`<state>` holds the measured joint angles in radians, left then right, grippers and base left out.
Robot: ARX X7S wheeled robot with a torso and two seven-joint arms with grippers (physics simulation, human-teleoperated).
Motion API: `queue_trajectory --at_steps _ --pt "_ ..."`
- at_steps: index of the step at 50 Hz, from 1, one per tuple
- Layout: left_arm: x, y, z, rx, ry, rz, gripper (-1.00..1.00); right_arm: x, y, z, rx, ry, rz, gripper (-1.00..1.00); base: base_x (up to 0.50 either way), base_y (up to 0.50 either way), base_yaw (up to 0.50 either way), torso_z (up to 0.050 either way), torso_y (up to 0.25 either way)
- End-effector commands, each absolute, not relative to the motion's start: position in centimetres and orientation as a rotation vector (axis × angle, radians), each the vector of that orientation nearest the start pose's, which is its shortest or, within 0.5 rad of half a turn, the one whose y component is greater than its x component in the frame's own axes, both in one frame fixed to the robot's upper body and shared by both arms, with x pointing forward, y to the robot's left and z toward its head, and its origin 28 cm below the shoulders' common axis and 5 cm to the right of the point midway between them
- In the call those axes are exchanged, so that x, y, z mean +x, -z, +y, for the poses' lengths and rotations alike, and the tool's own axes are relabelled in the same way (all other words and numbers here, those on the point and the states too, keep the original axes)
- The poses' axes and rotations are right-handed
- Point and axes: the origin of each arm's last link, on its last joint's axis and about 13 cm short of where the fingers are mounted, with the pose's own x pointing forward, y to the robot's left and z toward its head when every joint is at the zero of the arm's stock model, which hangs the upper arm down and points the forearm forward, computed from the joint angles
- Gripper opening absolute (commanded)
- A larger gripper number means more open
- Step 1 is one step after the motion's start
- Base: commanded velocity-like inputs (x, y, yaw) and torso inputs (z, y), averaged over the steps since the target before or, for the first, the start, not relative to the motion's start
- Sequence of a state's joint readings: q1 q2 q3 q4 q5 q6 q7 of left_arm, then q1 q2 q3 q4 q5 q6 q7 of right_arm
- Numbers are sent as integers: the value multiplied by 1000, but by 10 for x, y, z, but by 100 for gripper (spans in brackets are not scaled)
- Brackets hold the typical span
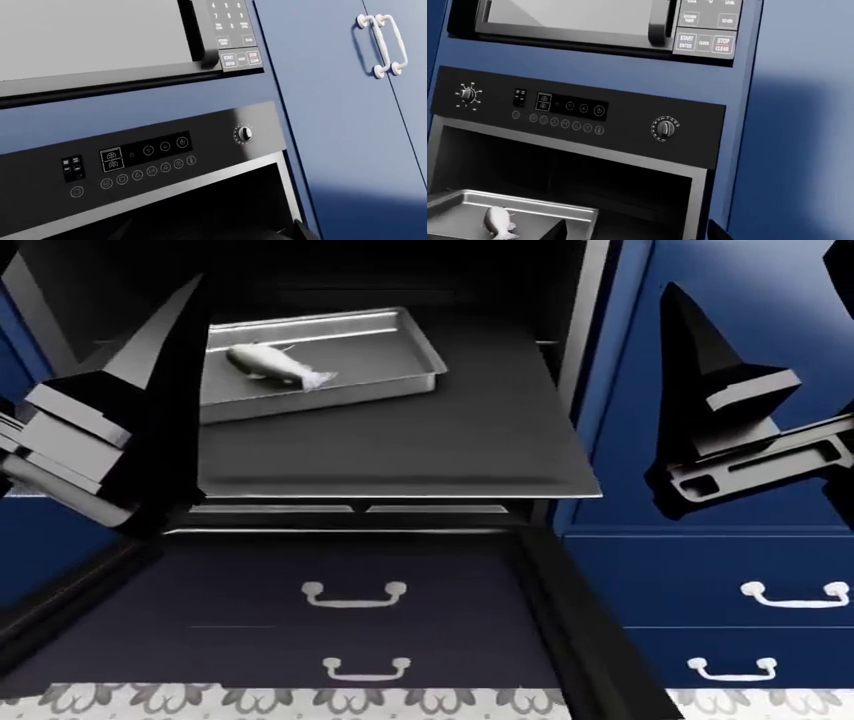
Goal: Pick the fish from the top rack in the oven and place it on the plate on the counter.
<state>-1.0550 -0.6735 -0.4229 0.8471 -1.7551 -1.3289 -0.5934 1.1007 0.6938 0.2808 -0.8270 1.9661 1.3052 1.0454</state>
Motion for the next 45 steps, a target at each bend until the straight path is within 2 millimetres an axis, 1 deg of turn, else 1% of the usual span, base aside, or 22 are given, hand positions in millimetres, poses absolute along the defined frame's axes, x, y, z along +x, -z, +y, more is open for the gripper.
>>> queue_trajectory --at_steps 1,22,36,45 --pt "156 -322 266 161 418 -489 100 148 -317 -144 -132 -242 -401 100 46 500 0 0 0" --pt "156 -322 265 163 423 -482 100 150 -316 -144 -114 -241 -407 100 53 490 0 0 0" --pt "155 -320 266 160 418 -480 100 150 -316 -144 -111 -232 -409 100 269 60 0 0 0" --pt "155 -319 267 158 416 -479 100 150 -314 -144 -113 -226 -397 100 5 0 0 0 0"
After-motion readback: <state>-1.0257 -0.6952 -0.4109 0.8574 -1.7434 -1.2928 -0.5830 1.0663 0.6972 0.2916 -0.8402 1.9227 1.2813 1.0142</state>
